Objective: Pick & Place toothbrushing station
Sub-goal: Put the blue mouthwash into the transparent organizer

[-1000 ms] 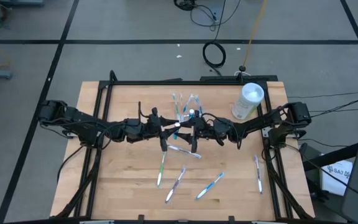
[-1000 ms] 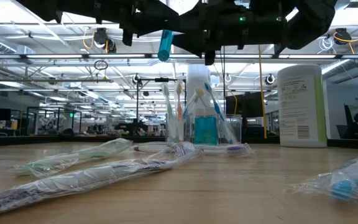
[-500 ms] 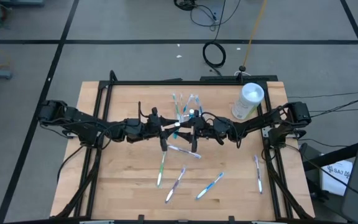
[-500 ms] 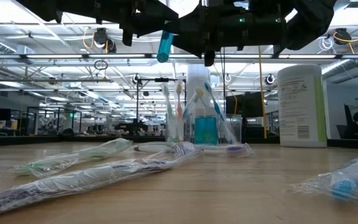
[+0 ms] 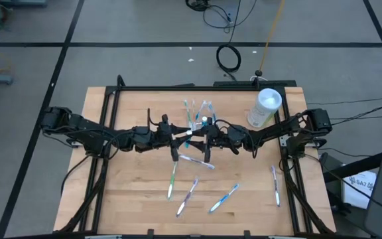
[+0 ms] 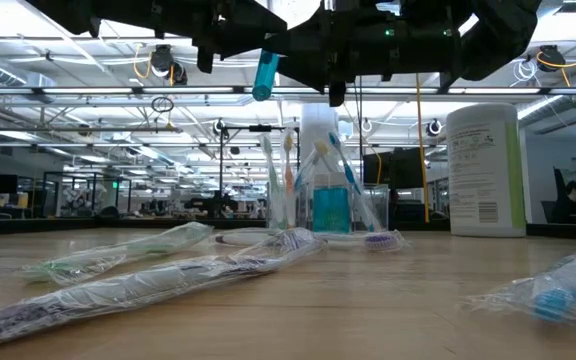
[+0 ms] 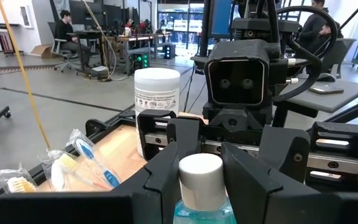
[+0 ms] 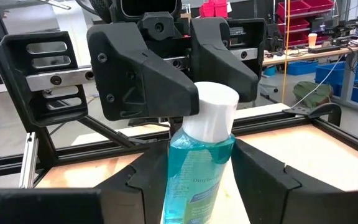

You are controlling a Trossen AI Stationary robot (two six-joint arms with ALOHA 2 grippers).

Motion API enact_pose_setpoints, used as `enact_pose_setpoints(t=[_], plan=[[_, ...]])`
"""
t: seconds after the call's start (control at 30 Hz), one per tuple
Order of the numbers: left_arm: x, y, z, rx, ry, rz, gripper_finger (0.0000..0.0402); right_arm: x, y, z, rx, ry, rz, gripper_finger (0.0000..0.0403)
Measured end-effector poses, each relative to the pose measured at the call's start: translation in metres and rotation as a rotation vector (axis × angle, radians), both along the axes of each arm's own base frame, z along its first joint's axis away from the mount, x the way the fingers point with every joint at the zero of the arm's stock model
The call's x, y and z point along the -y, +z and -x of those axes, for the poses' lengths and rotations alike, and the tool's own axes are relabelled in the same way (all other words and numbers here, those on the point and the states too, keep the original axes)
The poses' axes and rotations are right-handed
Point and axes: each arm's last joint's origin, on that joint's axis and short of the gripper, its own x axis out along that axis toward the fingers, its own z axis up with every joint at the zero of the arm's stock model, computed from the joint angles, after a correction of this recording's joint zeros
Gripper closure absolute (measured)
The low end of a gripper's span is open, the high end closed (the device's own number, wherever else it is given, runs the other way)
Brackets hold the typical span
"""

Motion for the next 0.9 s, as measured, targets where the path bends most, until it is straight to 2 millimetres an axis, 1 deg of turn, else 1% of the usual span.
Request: enact_pose_setpoints(t=[0.3,0.4,0.73,0.9], plan=[[0.000,0.000,0.000,-0.008,0.001,-0.022,0.0286,0.002,-0.001,0.000,-0.012,-0.008,0.001,0.0245],[0.000,-0.001,0.000,-0.013,0.001,-0.023,0.0279,0.003,-0.002,0.000,-0.024,-0.009,0.003,0.0245],[0.000,-0.001,0.000,-0.013,0.001,-0.018,0.0212,0.007,-0.007,0.000,-0.073,-0.026,0.002,0.0246],[-0.001,-0.002,0.000,-0.025,0.015,-0.006,0.0191,0.013,-0.011,0.000,-0.118,-0.045,-0.008,0.0246]])
